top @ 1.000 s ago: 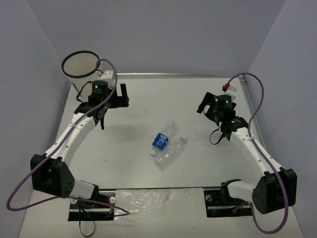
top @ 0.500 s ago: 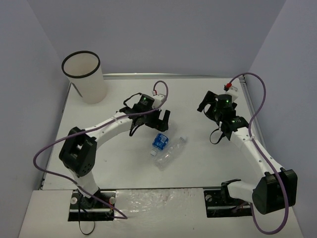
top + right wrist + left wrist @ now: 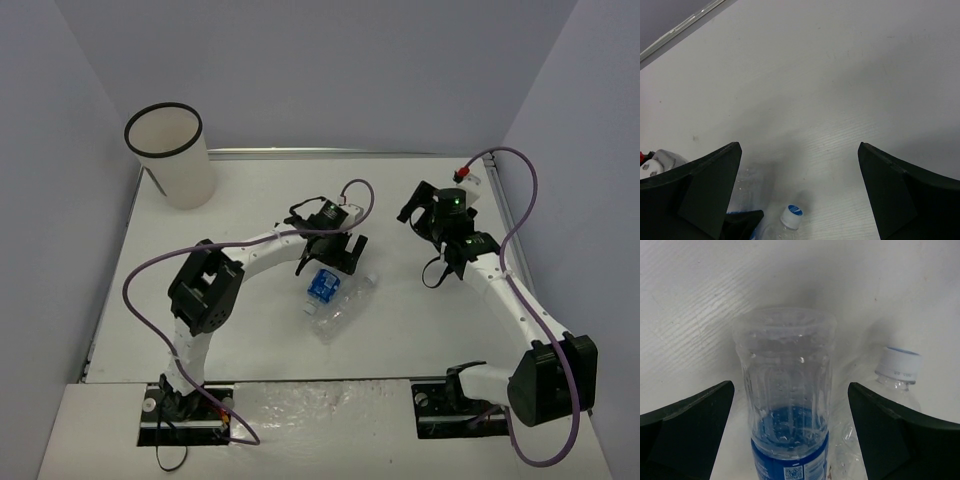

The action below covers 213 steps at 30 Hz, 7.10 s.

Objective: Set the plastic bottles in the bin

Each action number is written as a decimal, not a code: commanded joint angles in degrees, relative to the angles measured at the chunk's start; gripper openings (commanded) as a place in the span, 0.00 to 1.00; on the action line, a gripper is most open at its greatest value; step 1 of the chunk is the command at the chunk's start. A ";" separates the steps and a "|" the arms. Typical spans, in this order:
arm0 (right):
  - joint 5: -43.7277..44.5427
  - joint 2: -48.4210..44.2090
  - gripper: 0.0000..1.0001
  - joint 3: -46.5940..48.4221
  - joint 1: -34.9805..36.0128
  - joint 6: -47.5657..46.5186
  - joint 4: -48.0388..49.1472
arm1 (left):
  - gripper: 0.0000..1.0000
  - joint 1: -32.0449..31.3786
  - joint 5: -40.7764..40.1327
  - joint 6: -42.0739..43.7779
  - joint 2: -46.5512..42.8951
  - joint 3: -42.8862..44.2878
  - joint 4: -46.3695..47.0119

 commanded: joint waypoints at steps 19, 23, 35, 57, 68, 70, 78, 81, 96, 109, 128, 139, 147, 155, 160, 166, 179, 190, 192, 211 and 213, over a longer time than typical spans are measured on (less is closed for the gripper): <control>-8.52 -7.00 1.00 -6.22 0.26 -2.31 2.25 | 0.13 15.85 -5.91 -2.48 -17.36 4.08 1.25; -8.52 -4.07 1.00 -4.18 0.24 -3.49 2.28 | 0.16 22.29 -7.43 0.13 -22.86 10.64 2.99; 4.72 -0.49 1.00 2.24 0.06 -9.92 2.37 | 0.26 31.32 -41.38 16.43 -24.14 20.33 30.77; 2.97 9.78 1.00 6.59 0.15 -14.52 7.18 | 0.67 42.47 -47.85 17.32 8.78 44.90 42.62; -0.21 9.91 1.00 6.29 0.36 -13.54 7.61 | 0.97 42.47 -44.19 12.75 -1.33 36.52 34.17; -0.88 9.19 1.00 5.78 0.41 -13.46 7.62 | 0.97 42.47 -44.05 11.55 -3.62 34.99 32.37; 0.33 2.34 1.00 2.44 0.89 -7.17 3.25 | 0.97 42.43 -16.40 0.31 -22.13 25.95 11.18; 0.48 -0.12 1.00 1.73 2.09 -6.59 -1.11 | 0.97 42.37 -4.35 -2.90 -30.48 16.49 10.84; 8.98 -5.01 1.00 -5.10 10.08 0.97 -5.38 | 0.97 17.62 6.41 -1.85 -37.93 -13.69 9.34; 10.35 4.59 1.00 5.38 4.19 7.66 -7.53 | 0.97 -1.54 10.26 -0.09 -22.56 -18.86 12.48; 8.90 15.43 1.00 16.82 3.93 1.97 -3.42 | 0.64 -8.95 1.92 -5.76 -9.43 -13.87 8.62; 6.21 10.87 1.00 14.56 3.91 0.88 -0.09 | 0.20 -7.37 -11.49 -4.41 -16.15 -10.36 3.86; 7.30 6.14 1.00 10.85 3.32 -0.27 2.31 | 0.14 9.31 -18.87 -1.52 -27.73 -4.14 8.06; 6.26 6.10 1.00 10.25 0.64 -2.16 5.40 | 0.18 26.22 -22.63 6.24 -30.35 4.17 24.34; 6.51 7.02 1.00 9.91 -0.20 -4.11 7.80 | 0.18 38.06 -21.29 3.54 -23.25 16.84 29.60; 7.66 8.18 1.00 10.49 -1.16 -7.21 8.11 | 0.22 45.06 -23.59 3.45 -10.39 25.96 42.16; 9.08 10.37 1.00 10.55 -3.12 -9.51 8.14 | 0.25 47.62 -30.78 6.67 5.07 39.92 39.25; 6.60 11.60 1.00 10.14 -3.59 -9.81 8.05 | 0.39 50.13 -33.05 2.73 2.15 29.42 40.37; 6.63 11.42 1.00 9.77 -3.63 -9.69 8.05 | 0.44 50.97 -31.62 1.26 2.24 29.33 39.13; 6.77 10.54 1.00 8.21 -3.98 -9.48 8.05 | 0.82 51.17 -24.39 2.63 -1.83 25.64 39.12; 6.78 10.46 1.00 8.08 -3.98 -9.51 8.04 | 0.75 51.17 -23.71 2.45 -2.45 24.80 39.54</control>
